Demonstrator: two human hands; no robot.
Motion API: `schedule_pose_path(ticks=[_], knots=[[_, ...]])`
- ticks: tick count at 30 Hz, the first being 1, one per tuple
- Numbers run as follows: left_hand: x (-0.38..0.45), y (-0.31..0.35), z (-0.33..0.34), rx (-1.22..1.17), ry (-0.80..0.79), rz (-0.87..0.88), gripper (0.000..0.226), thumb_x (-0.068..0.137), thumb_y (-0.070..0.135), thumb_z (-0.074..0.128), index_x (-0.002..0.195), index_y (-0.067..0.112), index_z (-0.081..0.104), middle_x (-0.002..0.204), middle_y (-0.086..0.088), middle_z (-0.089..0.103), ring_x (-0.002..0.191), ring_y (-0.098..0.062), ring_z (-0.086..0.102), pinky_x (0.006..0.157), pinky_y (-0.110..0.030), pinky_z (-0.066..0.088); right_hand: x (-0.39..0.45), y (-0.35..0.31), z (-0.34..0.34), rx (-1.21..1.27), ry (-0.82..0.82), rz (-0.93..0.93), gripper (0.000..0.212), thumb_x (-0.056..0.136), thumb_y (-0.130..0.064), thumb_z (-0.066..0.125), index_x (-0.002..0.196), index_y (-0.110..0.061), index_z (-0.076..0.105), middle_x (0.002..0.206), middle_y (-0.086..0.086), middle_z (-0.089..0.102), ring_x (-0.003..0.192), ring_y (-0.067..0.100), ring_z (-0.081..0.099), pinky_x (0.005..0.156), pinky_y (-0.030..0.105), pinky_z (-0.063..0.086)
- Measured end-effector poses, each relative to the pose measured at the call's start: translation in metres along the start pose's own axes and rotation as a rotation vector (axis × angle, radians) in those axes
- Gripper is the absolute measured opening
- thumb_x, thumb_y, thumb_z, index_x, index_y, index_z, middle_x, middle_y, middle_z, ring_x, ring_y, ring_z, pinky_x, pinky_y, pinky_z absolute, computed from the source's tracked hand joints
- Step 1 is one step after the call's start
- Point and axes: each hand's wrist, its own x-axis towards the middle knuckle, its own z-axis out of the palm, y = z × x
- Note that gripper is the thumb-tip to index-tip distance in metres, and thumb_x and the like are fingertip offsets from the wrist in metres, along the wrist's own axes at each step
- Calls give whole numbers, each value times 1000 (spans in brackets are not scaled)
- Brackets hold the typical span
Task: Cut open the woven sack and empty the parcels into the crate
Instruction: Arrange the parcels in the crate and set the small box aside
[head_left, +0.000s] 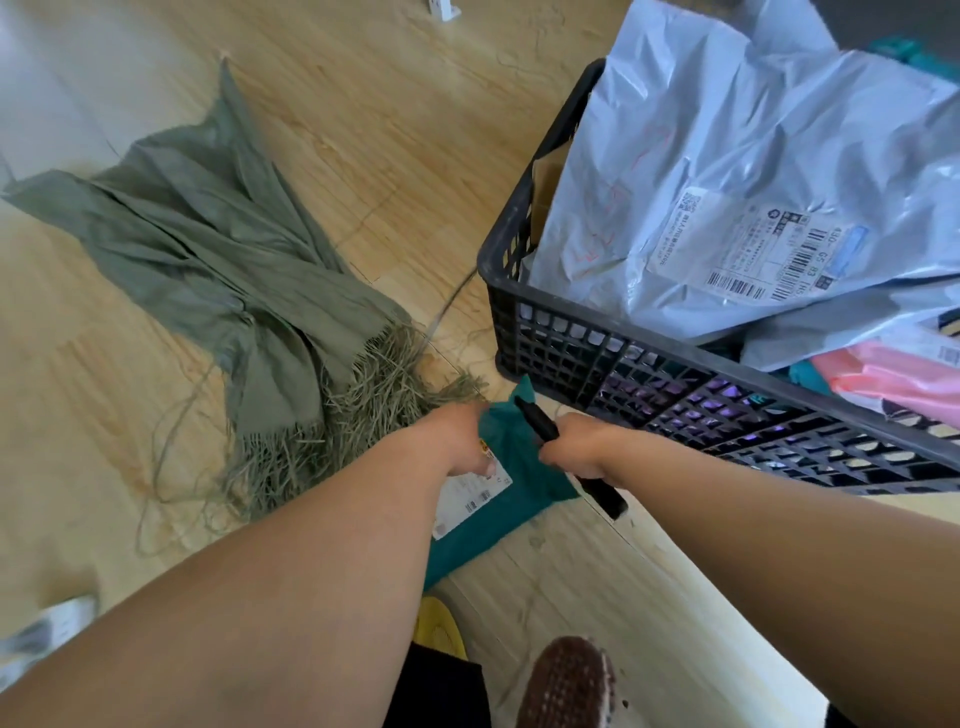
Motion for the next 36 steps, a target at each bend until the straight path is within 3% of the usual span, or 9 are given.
schedule_pose_path(ticks=[4, 8, 13, 16, 20, 24, 27, 33, 36], knots=[[-3, 8, -10, 0, 154, -4, 111, 70, 44, 80, 154, 23, 9, 154, -7, 29, 142, -33, 26, 114, -44, 28, -26, -29, -33, 27, 114, -301, 32, 93, -15, 51, 122, -15, 63, 119, 7, 65, 109, 24, 61, 94, 32, 49], [-7, 37, -36, -157, 431, 172, 49, 78, 38, 74, 118, 15, 57, 109, -6, 64, 108, -31, 59, 79, -36, 47, -64, -44, -74, 19, 279, -439, 26, 88, -13, 55, 110, -17, 69, 110, 5, 68, 102, 21, 62, 93, 35, 50], [-34, 90, -95, -6, 137, 208, 32, 86, 47, 64, 100, 18, 66, 93, 2, 67, 91, -19, 63, 77, -33, 50, -121, -37, -125, 96, 395, -481, 23, 91, -13, 52, 110, -15, 65, 97, 10, 68, 87, 26, 69, 81, 38, 58], [-61, 121, -127, 2, 134, 301, 18, 87, 46, 65, 89, 27, 63, 81, 14, 64, 74, -6, 61, 66, -25, 46, -150, -20, -157, 157, 616, -520, 26, 87, -20, 62, 112, -15, 65, 99, 7, 68, 91, 24, 66, 77, 34, 55], [-93, 173, -170, -466, 385, 436, 3, 91, 31, 64, 92, 28, 64, 84, 11, 67, 67, -4, 61, 53, -17, 42, -172, 15, -192, 208, 780, -458, 35, 80, -33, 73, 107, -13, 62, 94, 1, 65, 91, 22, 60, 72, 29, 46], [-99, 206, -199, -861, 548, 421, 4, 92, 28, 62, 93, 24, 64, 95, 4, 71, 77, -11, 64, 65, -22, 50, -185, 44, -214, 355, 832, -381, 76, 70, -37, 82, 136, -24, 46, 120, -1, 65, 113, 21, 59, 92, 30, 45], [-101, 219, -205, -1078, 618, 438, 5, 93, 27, 62, 89, 25, 62, 87, 11, 70, 65, 0, 67, 56, -17, 53, -185, 54, -213, 315, 746, -315, 58, 69, -39, 83, 116, -18, 58, 105, -2, 64, 99, 20, 60, 72, 31, 48], [-125, 240, -224, -850, 1189, 637, 26, 82, 48, 60, 89, 23, 60, 102, -11, 70, 93, -24, 69, 81, -48, 57, -168, 35, -196, 769, 839, -537, 19, 82, -18, 73, 79, -22, 54, 69, 4, 65, 53, 15, 65, 62, 34, 59], [-132, 241, -228, -690, 1308, 739, 15, 86, 43, 57, 85, 29, 54, 93, -10, 68, 86, -25, 65, 77, -42, 56, -154, 16, -193, 853, 882, -601, 19, 86, -12, 66, 80, -24, 52, 68, 3, 71, 59, 15, 72, 67, 37, 60]])
